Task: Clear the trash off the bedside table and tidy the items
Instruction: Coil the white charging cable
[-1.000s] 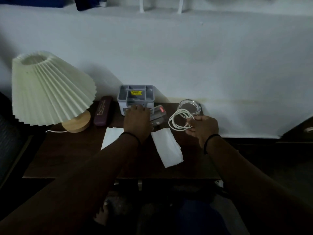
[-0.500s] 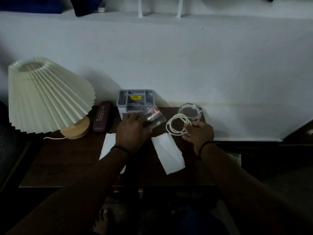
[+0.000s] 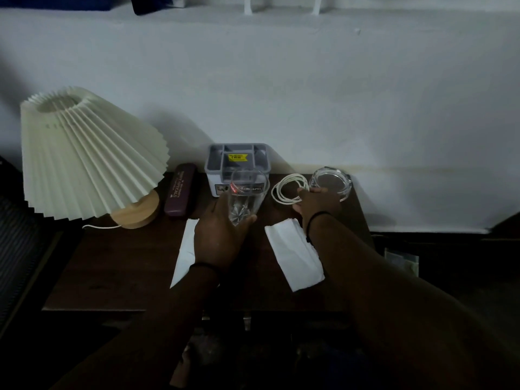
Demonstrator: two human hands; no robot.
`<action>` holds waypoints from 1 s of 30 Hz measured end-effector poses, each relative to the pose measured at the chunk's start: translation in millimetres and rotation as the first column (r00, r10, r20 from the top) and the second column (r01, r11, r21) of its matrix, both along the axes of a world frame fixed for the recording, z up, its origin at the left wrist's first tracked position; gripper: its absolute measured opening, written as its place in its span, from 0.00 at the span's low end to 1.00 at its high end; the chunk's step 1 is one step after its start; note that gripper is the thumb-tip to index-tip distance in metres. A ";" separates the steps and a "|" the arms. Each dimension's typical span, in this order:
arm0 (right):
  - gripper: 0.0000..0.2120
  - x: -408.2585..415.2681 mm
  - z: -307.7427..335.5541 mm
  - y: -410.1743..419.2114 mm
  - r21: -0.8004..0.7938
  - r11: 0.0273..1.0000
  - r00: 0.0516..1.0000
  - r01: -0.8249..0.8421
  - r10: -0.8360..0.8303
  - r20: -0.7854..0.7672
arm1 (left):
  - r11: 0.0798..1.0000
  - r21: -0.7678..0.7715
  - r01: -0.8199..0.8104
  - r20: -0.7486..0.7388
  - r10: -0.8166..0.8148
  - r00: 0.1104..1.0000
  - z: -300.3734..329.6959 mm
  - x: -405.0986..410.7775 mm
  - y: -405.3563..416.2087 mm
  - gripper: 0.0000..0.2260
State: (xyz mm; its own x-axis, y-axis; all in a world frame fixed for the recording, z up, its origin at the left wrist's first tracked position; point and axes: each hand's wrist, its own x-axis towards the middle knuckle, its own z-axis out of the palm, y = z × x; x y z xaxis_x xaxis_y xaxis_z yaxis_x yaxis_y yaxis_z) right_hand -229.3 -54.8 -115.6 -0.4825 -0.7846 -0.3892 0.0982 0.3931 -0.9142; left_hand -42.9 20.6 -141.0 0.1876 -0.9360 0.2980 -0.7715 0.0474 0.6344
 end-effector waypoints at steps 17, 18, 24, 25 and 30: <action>0.09 11.4 -8.2 -7.8 0.086 0.986 0.810 -0.144 0.167 -0.562 | 1.000 0.002 -0.023 -0.102 0.023 0.995 -9.5 -5.7 -9.1 0.23; 0.09 11.2 -9.0 -8.8 0.079 0.983 0.855 -0.164 0.181 -0.485 | 1.000 -0.002 -0.021 -0.105 0.021 0.994 -9.3 -6.5 -10.0 0.23; 0.08 11.6 -15.5 -12.7 0.018 0.990 0.936 -0.141 0.139 -0.322 | 1.000 0.017 -0.009 -0.102 0.010 0.995 -9.4 -8.7 -18.7 0.27; 0.12 11.4 -17.7 -12.2 -0.004 0.991 0.936 -0.130 0.122 -0.330 | 1.000 0.021 -0.008 -0.100 0.010 0.995 -9.1 -8.6 -19.5 0.28; 0.07 10.2 -10.7 3.1 -0.015 0.985 0.829 -0.174 0.138 -0.541 | 0.998 0.050 -0.023 -0.095 0.027 0.995 -5.2 -8.8 -12.6 0.30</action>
State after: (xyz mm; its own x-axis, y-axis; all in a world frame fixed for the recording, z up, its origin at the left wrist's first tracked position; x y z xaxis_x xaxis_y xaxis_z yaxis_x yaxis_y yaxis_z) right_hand -219.1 -51.7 -126.3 -0.4707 -0.8806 -0.0544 -0.4723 0.3036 -0.8275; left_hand -51.6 8.0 -146.1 0.2366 -0.9436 0.2317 -0.7077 -0.0040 0.7065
